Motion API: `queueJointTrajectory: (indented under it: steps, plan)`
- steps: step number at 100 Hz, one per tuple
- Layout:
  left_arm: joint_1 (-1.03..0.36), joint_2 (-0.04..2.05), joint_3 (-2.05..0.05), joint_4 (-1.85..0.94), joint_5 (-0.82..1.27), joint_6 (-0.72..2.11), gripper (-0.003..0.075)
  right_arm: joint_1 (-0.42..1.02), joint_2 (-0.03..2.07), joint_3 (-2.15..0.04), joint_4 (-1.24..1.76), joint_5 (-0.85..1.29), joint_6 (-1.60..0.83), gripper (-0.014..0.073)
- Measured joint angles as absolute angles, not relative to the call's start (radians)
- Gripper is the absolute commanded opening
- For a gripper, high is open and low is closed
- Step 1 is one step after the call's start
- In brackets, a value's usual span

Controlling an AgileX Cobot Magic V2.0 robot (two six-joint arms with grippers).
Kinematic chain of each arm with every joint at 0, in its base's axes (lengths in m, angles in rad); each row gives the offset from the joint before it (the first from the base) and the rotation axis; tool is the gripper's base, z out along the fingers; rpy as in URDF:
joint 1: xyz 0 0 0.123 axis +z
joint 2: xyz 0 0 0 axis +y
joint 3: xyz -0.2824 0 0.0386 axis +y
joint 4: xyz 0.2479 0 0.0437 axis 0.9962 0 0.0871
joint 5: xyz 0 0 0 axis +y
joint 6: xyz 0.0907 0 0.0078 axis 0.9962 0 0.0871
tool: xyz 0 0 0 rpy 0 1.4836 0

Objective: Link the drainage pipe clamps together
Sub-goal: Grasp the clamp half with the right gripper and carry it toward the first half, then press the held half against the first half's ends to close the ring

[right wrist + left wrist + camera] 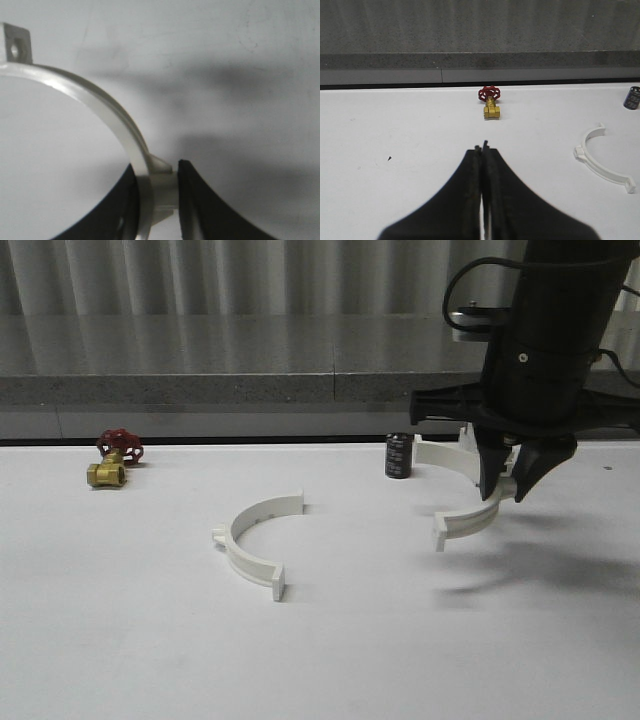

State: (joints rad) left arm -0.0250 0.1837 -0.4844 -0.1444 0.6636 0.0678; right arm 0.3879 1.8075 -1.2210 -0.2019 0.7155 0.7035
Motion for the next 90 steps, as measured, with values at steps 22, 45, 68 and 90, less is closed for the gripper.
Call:
queueJointTrajectory:
  steps: [22,45,68,90]
  plan:
    - [-0.025,0.184,-0.484,-0.144,0.664,0.068,-0.0020,0.421,1.807,-1.223,-0.210,0.707,0.769,0.0100]
    - [-0.025,0.184,-0.484,-0.144,0.664,0.068,-0.0020,0.471,1.889,-1.301,-0.212,0.716,0.792,0.0100]
    - [-0.025,0.184,-0.484,-0.144,0.664,0.068,-0.0020,0.529,1.980,-1.399,-0.212,0.743,0.806,0.0100]
    - [-0.025,0.184,-0.484,-0.144,0.664,0.068,-0.0020,0.548,2.015,-1.432,-0.212,0.752,0.835,0.0100]
